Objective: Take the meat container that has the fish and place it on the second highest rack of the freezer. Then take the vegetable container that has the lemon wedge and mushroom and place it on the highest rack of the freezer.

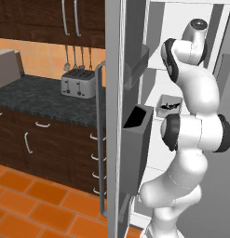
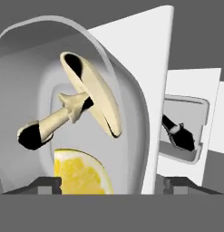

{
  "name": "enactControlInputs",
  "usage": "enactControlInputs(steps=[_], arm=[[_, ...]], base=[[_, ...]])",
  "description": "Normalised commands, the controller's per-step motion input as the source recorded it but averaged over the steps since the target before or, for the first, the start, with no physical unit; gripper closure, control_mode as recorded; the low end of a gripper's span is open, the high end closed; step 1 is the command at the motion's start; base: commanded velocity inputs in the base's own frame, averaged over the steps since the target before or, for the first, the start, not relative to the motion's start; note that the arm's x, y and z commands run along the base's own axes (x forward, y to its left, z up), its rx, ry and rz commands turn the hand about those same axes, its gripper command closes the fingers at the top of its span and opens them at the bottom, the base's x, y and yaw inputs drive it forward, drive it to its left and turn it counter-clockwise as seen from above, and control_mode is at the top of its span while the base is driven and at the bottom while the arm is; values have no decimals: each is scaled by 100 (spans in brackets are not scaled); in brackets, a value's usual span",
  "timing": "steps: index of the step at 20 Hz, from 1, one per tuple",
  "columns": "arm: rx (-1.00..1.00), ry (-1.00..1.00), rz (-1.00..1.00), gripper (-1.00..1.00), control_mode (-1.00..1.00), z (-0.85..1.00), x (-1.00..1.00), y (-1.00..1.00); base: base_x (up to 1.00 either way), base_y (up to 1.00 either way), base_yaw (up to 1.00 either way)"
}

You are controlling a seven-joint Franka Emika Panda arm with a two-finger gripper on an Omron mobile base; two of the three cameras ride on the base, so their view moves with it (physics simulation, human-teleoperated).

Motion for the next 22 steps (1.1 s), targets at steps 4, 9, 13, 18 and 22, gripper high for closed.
enactControlInputs(steps=[4, 9, 13, 18, 22], arm=[[-4, -27, 1, -100, -100, -2, 1, 2], [-8, -29, 3, -100, -100, -11, 4, 2], [0, -3, 0, -100, -100, 18, -32, 7], [0, -2, 0, -100, -100, 25, -57, 5], [0, -1, 1, -100, -100, 30, -87, 5]], base=[[0, 0, 0], [0, 0, 0], [0, 0, 0], [0, 0, 0], [0, 0, 0]])
